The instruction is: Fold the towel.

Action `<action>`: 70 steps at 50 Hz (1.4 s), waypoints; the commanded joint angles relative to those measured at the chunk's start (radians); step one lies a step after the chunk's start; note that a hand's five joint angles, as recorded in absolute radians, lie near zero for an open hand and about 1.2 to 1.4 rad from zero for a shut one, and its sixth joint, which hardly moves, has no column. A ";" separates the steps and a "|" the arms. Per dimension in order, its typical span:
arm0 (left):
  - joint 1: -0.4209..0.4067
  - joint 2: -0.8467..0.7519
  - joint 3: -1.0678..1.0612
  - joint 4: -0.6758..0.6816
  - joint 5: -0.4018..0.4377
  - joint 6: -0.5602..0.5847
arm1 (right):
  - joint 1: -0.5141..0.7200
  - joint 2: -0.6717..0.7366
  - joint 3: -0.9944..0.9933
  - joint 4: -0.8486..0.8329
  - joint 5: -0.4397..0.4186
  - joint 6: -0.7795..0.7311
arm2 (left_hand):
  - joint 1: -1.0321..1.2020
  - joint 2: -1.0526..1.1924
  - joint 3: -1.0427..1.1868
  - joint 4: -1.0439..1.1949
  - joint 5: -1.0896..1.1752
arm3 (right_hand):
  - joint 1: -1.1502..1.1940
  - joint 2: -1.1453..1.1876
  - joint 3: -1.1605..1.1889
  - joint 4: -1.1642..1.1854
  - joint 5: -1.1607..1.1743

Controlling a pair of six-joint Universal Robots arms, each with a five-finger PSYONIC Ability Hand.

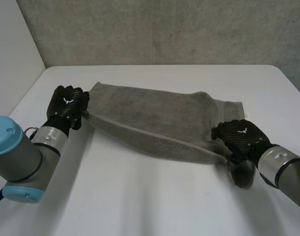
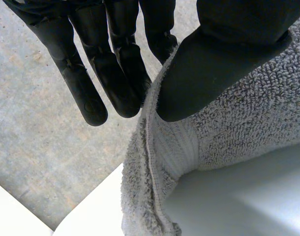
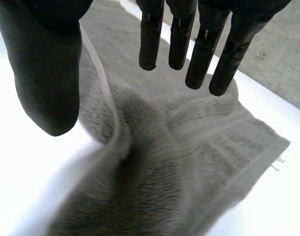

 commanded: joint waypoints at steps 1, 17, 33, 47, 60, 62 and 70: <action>0.004 0.046 -0.009 0.000 -0.001 -0.004 | 0.010 -0.054 0.026 -0.003 0.004 0.205 | 0.194 0.178 0.179 0.178 0.188 | 0.027 0.043 0.032 0.034 0.020; 0.011 0.117 -0.032 0.000 0.000 -0.087 | 0.022 0.091 0.028 -0.077 0.104 0.222 | 0.194 0.178 0.179 0.178 0.188 | 0.221 0.236 0.226 0.228 0.214; 0.007 0.114 -0.032 0.000 0.000 -0.087 | 0.048 0.118 0.041 -0.108 0.105 0.224 | 0.194 0.178 0.179 0.178 0.188 | 0.276 0.292 0.282 0.284 0.269; 0.007 0.114 -0.032 0.000 0.000 -0.088 | 0.079 0.157 0.043 -0.157 0.110 0.221 | 0.194 0.178 0.179 0.178 0.188 | 0.503 0.518 0.508 0.510 0.495; 0.005 0.118 -0.032 0.000 -0.001 -0.088 | 0.061 0.111 0.058 -0.154 0.108 0.135 | 0.194 0.178 0.179 0.178 0.188 | 0.910 0.925 0.915 0.917 0.902; 0.007 0.118 -0.032 0.000 -0.001 -0.088 | 0.062 0.113 0.060 -0.154 0.108 0.132 | 0.194 0.178 0.179 0.178 0.188 | 0.746 0.762 0.752 0.753 0.739; 0.008 0.117 -0.032 0.000 -0.001 -0.088 | 0.070 0.130 0.063 -0.154 0.110 0.129 | 0.194 0.178 0.179 0.178 0.188 | 0.611 0.627 0.617 0.618 0.604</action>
